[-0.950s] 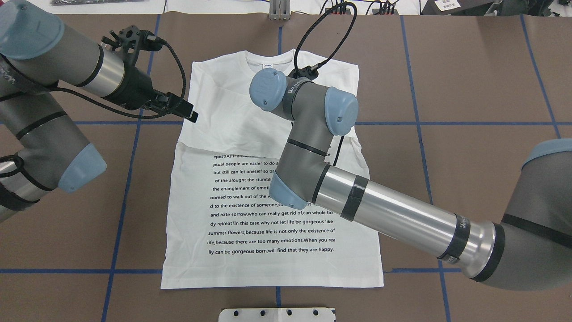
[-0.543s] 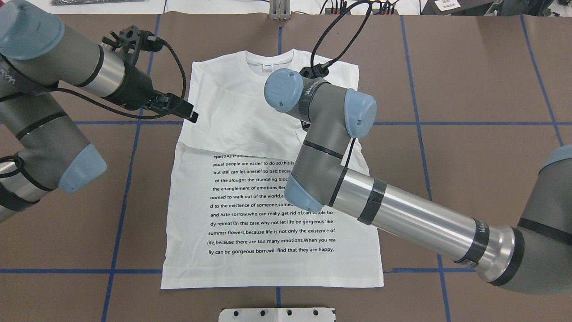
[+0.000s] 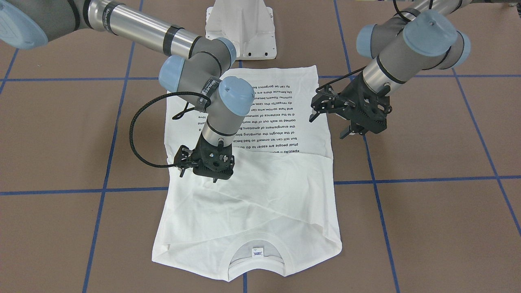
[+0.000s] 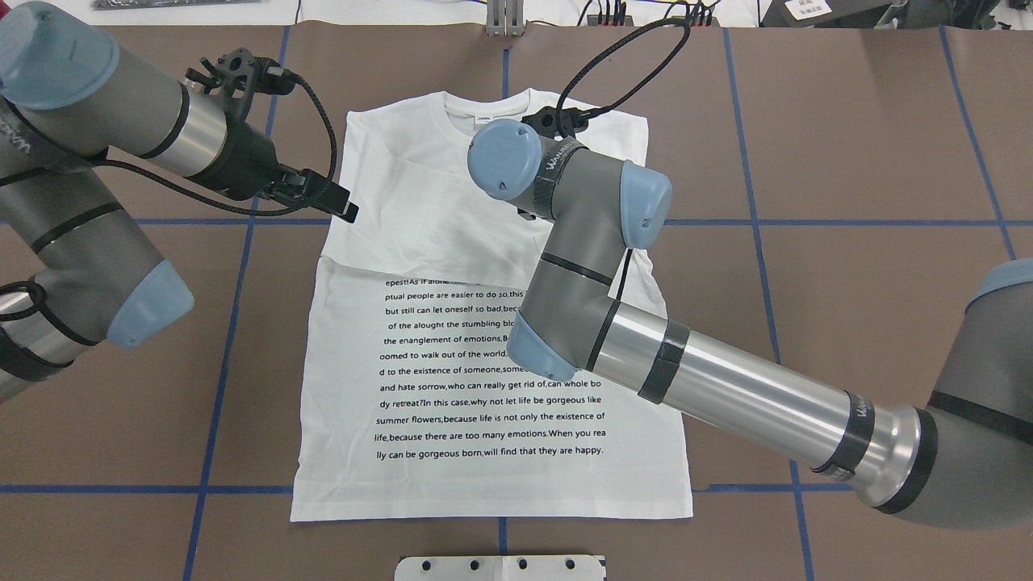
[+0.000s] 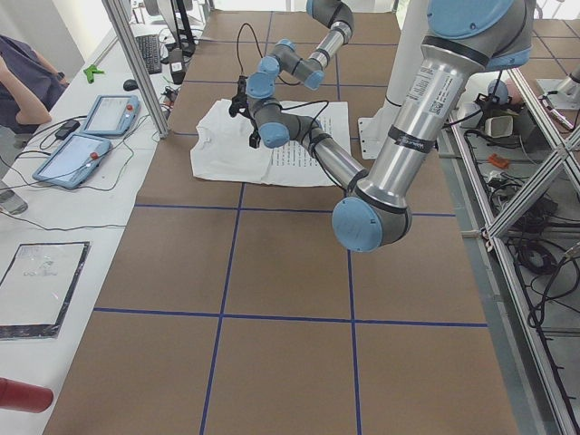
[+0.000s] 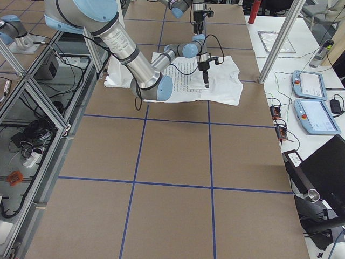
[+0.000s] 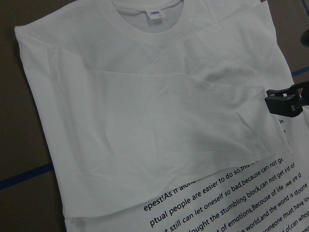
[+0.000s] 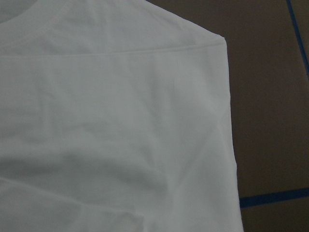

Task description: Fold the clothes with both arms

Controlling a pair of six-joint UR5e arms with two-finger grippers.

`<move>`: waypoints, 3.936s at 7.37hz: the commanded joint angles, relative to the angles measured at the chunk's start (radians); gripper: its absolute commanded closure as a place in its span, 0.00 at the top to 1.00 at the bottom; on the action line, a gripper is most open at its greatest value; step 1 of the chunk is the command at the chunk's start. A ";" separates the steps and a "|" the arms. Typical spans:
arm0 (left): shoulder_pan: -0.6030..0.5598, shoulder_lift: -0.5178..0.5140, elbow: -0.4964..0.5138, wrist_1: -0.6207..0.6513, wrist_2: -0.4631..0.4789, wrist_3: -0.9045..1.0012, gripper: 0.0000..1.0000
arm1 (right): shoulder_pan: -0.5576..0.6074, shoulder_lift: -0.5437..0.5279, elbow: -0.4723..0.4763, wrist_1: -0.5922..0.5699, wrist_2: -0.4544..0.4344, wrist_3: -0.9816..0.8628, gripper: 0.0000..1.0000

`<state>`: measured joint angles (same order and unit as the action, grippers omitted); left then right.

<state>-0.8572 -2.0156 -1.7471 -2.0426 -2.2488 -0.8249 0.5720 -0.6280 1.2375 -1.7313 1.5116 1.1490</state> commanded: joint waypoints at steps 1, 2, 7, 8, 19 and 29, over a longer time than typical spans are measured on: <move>0.001 0.000 0.001 -0.001 0.000 0.001 1.00 | -0.001 0.008 -0.028 0.037 -0.007 0.072 0.99; 0.001 0.000 0.001 -0.001 0.000 0.001 1.00 | -0.009 0.043 -0.096 0.047 -0.013 0.115 0.99; 0.001 0.000 0.000 -0.001 0.000 0.001 1.00 | -0.024 0.033 -0.085 -0.065 -0.044 0.077 0.99; 0.001 0.000 0.000 -0.001 0.000 0.001 1.00 | -0.029 0.031 -0.085 -0.082 -0.045 0.057 0.99; -0.002 0.036 -0.021 0.012 0.014 -0.017 1.00 | 0.015 -0.340 0.439 0.146 0.112 -0.110 1.00; 0.567 0.376 -0.278 0.013 0.537 -0.578 0.99 | -0.279 -0.783 0.936 0.219 0.033 0.252 1.00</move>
<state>-0.3707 -1.6365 -2.0646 -2.0291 -1.7793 -1.3447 0.2960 -1.4100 2.1744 -1.5115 1.5469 1.3990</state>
